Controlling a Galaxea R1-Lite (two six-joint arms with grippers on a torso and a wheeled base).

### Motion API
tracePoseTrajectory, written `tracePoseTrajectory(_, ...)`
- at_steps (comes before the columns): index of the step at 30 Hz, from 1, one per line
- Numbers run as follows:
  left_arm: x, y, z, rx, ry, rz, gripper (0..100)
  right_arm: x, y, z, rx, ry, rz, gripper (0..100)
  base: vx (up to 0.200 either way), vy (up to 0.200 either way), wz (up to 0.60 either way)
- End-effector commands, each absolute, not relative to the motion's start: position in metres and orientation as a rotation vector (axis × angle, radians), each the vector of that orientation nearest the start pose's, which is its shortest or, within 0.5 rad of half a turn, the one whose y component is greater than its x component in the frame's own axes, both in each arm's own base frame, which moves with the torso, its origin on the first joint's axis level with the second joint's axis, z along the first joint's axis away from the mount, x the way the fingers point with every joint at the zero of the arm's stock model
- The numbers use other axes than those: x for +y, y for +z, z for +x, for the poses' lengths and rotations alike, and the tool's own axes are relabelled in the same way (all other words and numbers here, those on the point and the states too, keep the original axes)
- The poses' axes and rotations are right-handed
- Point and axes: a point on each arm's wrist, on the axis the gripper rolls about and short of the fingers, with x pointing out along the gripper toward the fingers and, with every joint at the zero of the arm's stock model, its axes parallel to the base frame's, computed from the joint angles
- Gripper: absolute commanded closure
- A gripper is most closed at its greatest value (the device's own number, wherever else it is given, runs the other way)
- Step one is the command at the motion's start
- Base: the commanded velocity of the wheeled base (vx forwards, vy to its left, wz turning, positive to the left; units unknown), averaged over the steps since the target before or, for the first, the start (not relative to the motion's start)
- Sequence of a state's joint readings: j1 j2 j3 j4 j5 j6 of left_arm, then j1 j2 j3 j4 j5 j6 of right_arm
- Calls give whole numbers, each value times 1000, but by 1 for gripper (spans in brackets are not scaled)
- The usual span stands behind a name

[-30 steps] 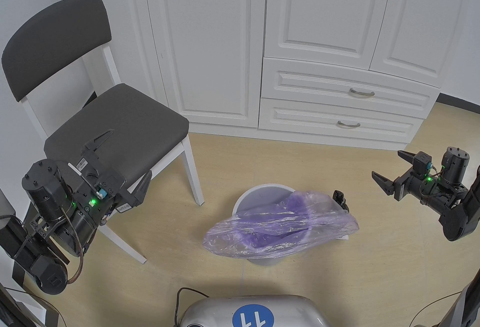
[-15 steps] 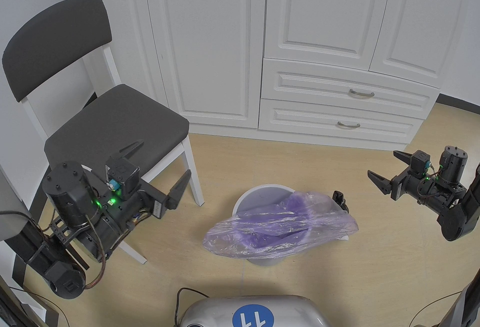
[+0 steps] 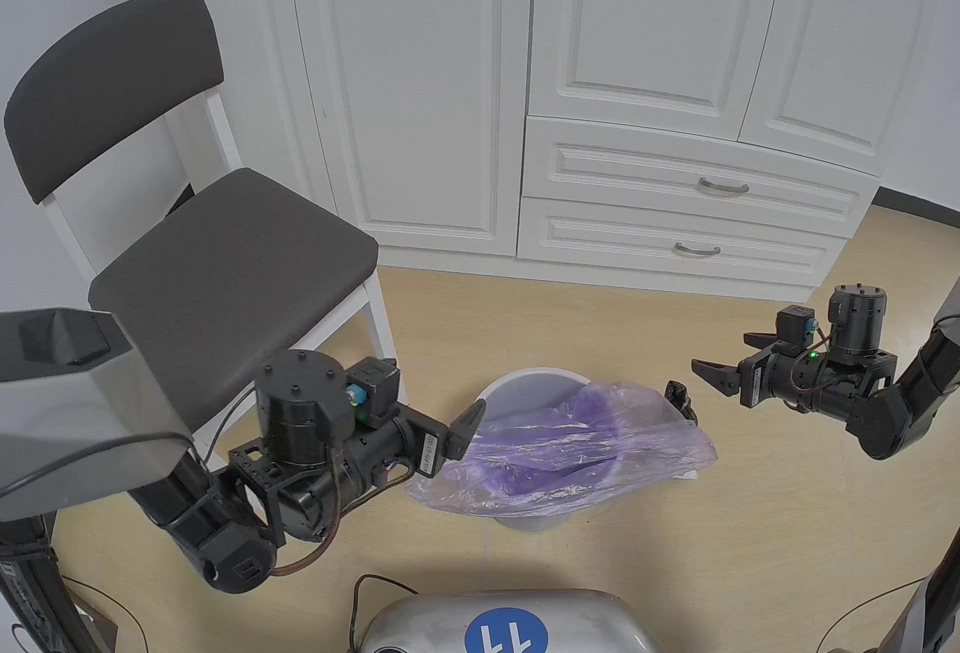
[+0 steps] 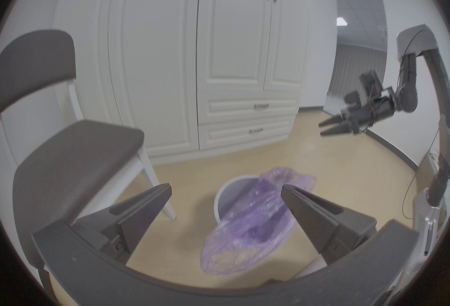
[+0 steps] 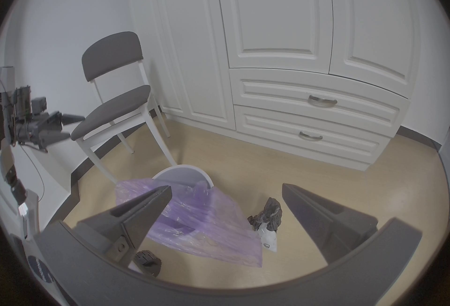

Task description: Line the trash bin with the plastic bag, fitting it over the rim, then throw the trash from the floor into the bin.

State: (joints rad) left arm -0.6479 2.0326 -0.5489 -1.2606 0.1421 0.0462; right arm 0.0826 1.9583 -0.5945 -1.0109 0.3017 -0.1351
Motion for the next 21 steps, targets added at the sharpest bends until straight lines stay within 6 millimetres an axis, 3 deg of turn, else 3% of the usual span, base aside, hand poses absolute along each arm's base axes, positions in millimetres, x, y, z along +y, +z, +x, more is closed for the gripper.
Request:
tracePoseTrajectory(1, -199, 77, 282, 323, -478, 125, 0, 48, 79, 333, 389, 371, -93, 0, 0, 0, 0)
tracePoseTrajectory(6, -205, 121, 291, 527, -438, 73, 0, 48, 76, 334, 460, 356, -92, 0, 0, 0, 0)
tracePoseTrajectory(17, -198, 111, 275, 763, -481, 111, 0, 52, 73, 335, 545, 341, -100, 0, 0, 0, 0)
tracePoseTrajectory(21, -192, 119, 268, 827, -467, 120, 0, 52, 72, 335, 549, 341, -100, 0, 0, 0, 0)
